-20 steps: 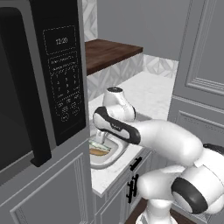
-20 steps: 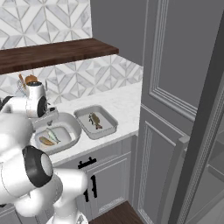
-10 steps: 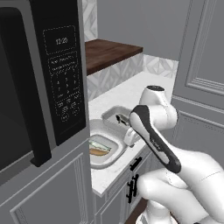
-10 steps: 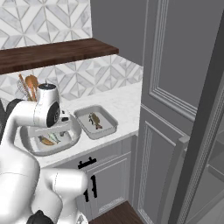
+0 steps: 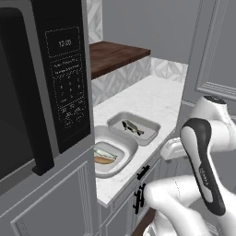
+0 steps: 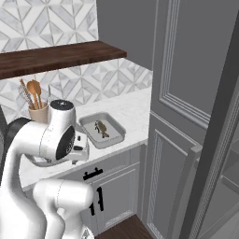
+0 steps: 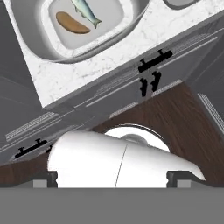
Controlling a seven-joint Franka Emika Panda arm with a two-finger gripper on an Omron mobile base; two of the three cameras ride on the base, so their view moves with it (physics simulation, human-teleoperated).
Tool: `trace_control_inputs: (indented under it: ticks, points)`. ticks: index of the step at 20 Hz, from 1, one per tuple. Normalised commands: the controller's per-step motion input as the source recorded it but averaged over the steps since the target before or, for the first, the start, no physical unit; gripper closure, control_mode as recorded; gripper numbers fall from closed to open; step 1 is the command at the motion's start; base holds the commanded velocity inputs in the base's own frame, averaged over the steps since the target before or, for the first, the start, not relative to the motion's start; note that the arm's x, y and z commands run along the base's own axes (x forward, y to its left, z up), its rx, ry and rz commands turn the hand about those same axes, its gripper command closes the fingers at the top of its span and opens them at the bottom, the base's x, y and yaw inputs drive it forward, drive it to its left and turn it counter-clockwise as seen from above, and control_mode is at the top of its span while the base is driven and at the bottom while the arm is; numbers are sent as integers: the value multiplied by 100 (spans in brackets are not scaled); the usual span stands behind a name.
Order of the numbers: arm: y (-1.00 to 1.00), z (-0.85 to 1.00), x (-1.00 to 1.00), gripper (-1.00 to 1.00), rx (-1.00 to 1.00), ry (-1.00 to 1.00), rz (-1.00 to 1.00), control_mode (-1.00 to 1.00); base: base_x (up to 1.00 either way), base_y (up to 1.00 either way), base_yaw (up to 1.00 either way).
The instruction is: Place one sweet potato and one fish in each tupperware on the nearby counter, to pack two identical lunches.
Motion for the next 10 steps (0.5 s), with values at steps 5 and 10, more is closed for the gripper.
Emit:
trace_control_inputs:
  ticks: [5, 10]
  points:
    - [-11, 13, -17, -100, 0, 0, -7, -100, 0, 0, 0]
    - [0, 0, -3, -100, 0, 0, 0, 100, -38, 0, 0]
